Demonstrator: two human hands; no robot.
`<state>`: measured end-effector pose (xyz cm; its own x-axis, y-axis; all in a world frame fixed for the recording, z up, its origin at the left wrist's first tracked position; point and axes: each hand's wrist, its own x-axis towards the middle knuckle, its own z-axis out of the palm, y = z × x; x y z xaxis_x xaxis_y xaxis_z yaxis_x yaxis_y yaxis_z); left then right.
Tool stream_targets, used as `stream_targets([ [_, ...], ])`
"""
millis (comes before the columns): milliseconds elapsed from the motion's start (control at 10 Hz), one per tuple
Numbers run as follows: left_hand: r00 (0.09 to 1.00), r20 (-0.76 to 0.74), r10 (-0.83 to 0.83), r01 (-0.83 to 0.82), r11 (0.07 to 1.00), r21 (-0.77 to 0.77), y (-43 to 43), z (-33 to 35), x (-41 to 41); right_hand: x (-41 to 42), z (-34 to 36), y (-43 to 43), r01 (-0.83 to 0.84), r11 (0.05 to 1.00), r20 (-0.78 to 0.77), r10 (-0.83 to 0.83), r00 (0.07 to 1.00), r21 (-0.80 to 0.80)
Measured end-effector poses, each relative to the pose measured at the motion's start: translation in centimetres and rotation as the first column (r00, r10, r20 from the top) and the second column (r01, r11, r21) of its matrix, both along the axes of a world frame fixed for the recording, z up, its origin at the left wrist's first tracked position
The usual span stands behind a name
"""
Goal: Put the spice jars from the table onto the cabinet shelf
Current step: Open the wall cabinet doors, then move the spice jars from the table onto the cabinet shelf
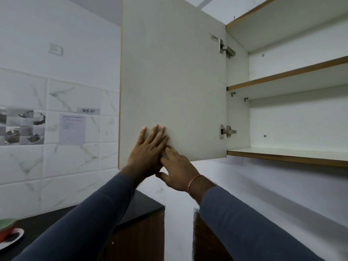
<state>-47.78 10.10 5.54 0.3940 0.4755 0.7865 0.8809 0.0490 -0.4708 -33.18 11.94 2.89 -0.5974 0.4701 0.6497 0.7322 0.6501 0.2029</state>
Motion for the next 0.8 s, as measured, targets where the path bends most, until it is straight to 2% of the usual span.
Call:
stream_targets([
  [100, 0.996, -0.056, -0.071, 0.073, 0.997, 0.022, 1.2, -0.1, 1.5, 1.3, -0.3, 0.2, 0.083, 0.996, 0.025, -0.083, 0.996, 0.03],
  [200, 0.986, -0.018, -0.168, 0.167, 0.985, -0.044, 2.9, -0.7, 4.3, 3.9, -1.4, 0.1, 0.205, 0.979, 0.02, -0.206, 0.978, 0.019],
  [300, 0.957, 0.156, -0.244, 0.273, 0.941, -0.199, 4.4, -3.4, 9.3, 8.1, -3.7, -0.7, 0.315, 0.947, 0.02, -0.314, 0.949, -0.06],
  [400, 0.879, 0.311, -0.362, 0.464, 0.802, -0.377, 4.7, -8.4, 14.9, 12.9, -8.3, -2.6, 0.353, 0.919, -0.059, -0.367, 0.928, -0.174],
  [500, 0.732, 0.457, -0.505, 0.681, 0.525, -0.51, 2.7, -16.4, 20.4, 17.9, -16.1, -6.4, 0.394, 0.848, -0.11, -0.456, 0.883, -0.354],
  [600, 0.606, 0.575, -0.55, 0.761, 0.192, -0.619, -2.6, -27.0, 26.2, 23.4, -26.5, -12.6, 0.526, 0.644, -0.085, -0.673, 0.734, -0.556],
  [700, 0.542, 0.686, -0.486, 0.756, -0.075, -0.65, -7.7, -35.9, 29.9, 26.9, -34.4, -19.5, 0.562, 0.401, -0.054, -0.844, 0.533, -0.723],
  [800, 0.554, 0.674, -0.489, 0.66, -0.235, -0.713, -11.9, -41.1, 31.3, 28.4, -38.7, -24.9, 0.496, 0.212, -0.036, -0.94, 0.341, -0.842],
])
